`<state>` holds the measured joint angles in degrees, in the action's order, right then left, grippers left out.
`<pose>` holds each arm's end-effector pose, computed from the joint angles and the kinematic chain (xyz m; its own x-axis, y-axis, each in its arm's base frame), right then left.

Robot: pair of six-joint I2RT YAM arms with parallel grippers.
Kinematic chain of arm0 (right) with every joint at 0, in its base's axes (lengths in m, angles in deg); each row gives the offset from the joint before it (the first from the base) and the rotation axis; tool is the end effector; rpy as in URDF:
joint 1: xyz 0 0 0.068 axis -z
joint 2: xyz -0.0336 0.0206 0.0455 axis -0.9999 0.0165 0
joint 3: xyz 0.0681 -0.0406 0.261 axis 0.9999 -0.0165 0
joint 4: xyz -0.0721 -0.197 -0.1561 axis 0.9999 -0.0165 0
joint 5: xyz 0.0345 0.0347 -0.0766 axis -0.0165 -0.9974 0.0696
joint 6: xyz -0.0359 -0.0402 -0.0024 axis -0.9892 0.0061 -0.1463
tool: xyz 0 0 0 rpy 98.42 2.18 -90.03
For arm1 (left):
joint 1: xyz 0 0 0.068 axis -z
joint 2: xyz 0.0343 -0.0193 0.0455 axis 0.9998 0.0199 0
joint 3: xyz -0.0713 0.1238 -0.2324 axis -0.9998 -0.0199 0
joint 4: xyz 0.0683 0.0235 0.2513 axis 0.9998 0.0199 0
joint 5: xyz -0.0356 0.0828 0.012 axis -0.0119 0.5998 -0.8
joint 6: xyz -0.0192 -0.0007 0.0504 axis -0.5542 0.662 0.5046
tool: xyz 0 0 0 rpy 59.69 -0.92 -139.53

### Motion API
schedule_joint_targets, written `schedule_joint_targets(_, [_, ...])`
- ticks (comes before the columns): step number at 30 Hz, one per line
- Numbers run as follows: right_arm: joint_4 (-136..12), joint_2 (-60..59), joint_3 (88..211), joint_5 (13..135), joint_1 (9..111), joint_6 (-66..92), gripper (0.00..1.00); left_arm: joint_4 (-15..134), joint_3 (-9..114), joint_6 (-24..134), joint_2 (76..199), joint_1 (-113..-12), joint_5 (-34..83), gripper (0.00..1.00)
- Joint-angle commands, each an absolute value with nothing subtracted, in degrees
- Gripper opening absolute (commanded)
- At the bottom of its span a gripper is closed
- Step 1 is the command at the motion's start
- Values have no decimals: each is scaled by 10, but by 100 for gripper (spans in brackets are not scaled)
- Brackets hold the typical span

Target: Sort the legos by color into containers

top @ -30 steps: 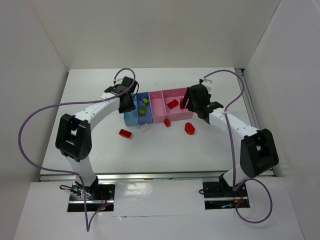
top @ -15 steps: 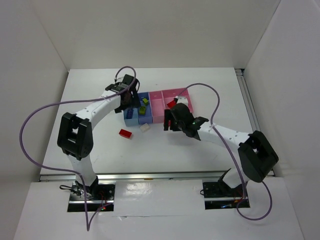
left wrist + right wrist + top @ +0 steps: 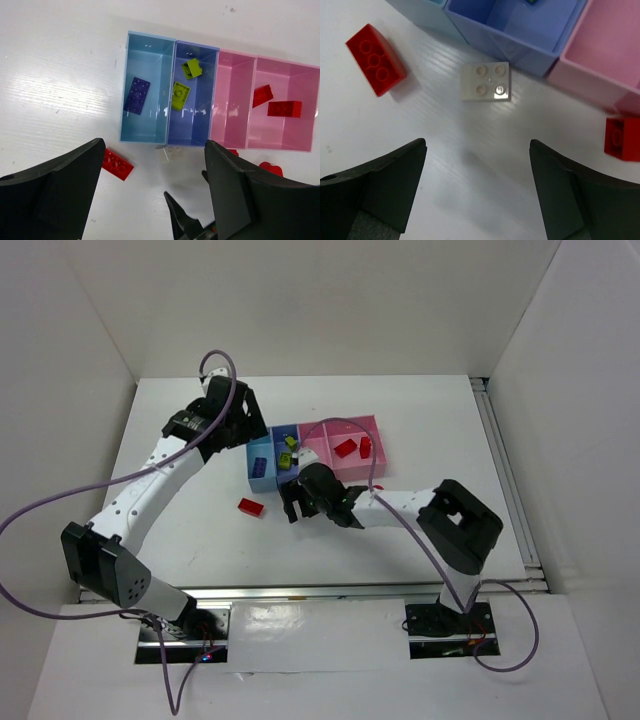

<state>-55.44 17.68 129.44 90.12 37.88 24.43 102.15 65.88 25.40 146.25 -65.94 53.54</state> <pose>0.2339 0.2823 0.1813 -0.5815 -0.2301 -0.7803 -0.5421 0.8248 0.1608 0.3014 -0.1138 0.3721 -0.5117 -0.4556 -0.7284 -0.3035 0.8890 -0.3428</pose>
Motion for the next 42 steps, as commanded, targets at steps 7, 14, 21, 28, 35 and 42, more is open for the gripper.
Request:
schedule_joint_targets(7, [-496, 271, 1379, 947, 368, 183, 91, 1041, 657, 273, 1454, -657, 546, 91])
schedule_joint_targets(14, [-477, 330, 1412, 958, 368, 177, 90, 1041, 652, 278, 1454, -657, 546, 91])
schedule_joint_targets(21, [-487, 335, 1418, 957, 363, 159, 61, 1041, 642, 278, 1454, -657, 546, 91])
schedule_joint_targets(28, [-536, 258, 1407, 974, 352, 159, 35, 1041, 636, 278, 1454, -664, 552, 91])
schedule_joint_targets(35, [-597, 140, 1388, 1002, 352, 164, 35, 1041, 600, 278, 1448, -736, 498, 91])
schedule_joint_targets(42, [-621, 138, 1432, 1034, 404, 170, 36, 1020, 517, 256, 1437, -742, 437, 90])
